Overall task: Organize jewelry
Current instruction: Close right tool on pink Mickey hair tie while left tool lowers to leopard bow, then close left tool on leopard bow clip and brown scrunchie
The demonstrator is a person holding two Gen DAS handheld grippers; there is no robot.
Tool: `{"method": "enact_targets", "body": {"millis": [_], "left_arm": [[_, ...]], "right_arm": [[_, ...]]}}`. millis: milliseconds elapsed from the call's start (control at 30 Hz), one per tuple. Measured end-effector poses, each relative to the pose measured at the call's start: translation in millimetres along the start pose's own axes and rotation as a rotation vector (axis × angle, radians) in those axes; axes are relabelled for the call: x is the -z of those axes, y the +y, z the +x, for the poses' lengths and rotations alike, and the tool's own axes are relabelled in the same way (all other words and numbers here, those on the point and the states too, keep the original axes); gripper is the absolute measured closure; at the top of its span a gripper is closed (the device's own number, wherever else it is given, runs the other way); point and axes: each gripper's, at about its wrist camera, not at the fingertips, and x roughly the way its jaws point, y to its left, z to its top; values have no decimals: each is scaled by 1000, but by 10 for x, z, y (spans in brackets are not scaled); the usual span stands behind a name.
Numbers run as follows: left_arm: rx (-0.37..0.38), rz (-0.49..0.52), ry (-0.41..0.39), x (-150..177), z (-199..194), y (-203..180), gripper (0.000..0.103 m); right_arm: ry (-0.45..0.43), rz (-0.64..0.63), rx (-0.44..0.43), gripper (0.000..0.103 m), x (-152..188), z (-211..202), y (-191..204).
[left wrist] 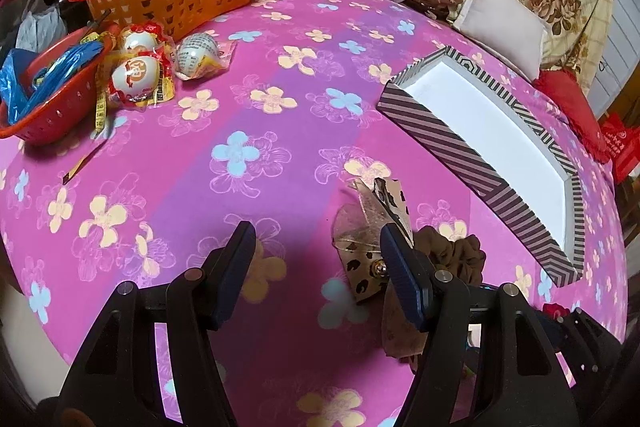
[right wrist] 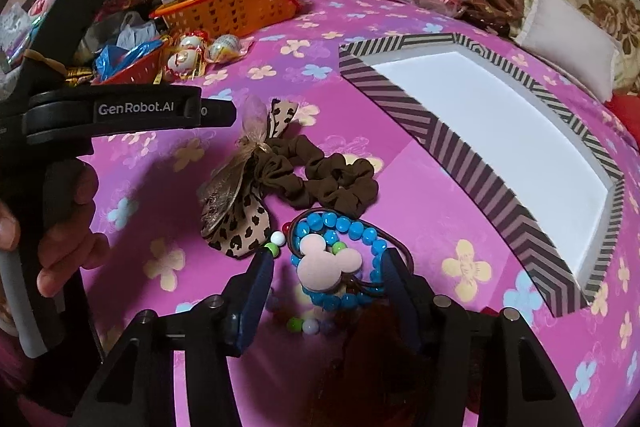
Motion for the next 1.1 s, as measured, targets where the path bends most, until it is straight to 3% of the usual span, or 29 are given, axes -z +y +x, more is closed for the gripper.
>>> {"method": "enact_targets", "body": {"millis": [267,333,933,1000,1067,1100], "left_arm": [[3,19,5,-1,35,-93,38],[2,30,2,3,37,-121,38],[26,73,38,-10,262,-296,39],[30,74,33,-22,275,-300,52],[24,89,45,-34,307,-317,77],[29,91,52,-35,322,-317,82]], "right_arm": [[14,-30,-8,50,-24,80,9],[14,-32,-17,68,-27,85,12],[-19,-17,-36,68,74,-45,-33],[-23,-9,-42,68,87,-56,-49],[-24,2,-49,68,100,-57,-67],[-26,13,-54,68,105,-63,-84]]}}
